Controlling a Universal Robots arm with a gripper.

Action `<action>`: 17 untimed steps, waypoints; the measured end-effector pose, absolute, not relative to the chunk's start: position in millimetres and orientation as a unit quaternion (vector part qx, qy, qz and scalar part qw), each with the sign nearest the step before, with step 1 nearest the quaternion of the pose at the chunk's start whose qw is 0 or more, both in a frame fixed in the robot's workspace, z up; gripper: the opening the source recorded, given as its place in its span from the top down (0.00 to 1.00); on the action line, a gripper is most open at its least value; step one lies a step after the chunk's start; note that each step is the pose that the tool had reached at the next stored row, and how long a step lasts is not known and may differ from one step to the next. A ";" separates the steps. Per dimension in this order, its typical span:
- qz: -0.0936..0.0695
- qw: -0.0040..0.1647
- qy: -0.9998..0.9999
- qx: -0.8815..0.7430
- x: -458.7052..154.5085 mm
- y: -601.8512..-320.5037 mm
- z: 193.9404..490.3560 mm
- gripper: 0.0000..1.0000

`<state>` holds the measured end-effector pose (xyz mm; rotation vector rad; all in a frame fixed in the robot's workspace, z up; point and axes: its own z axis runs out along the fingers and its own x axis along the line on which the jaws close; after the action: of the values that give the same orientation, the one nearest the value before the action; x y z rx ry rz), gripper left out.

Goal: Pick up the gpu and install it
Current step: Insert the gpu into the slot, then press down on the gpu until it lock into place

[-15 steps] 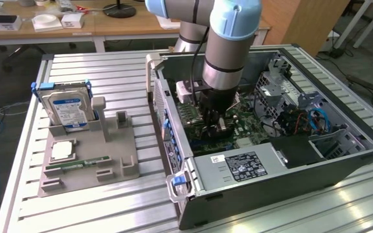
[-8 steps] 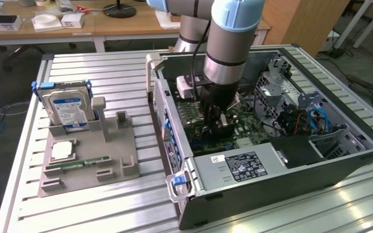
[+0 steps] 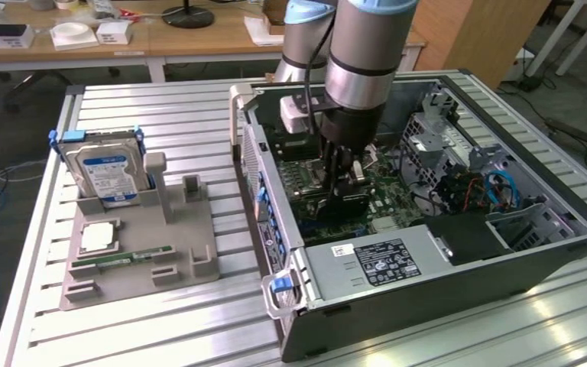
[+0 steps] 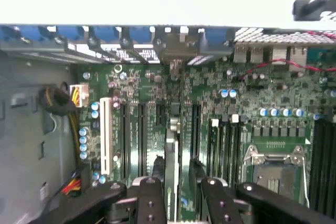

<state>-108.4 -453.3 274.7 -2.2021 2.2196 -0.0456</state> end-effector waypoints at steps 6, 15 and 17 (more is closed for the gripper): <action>-0.015 0.007 0.710 -0.704 -108.5 -453.3 274.7 0.81; -0.015 0.007 0.710 -0.704 -108.5 -453.3 274.7 0.90; -0.015 0.007 0.710 -0.704 -108.5 -453.3 274.7 0.90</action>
<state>-108.5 -453.3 274.7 -2.2018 2.2195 -0.0454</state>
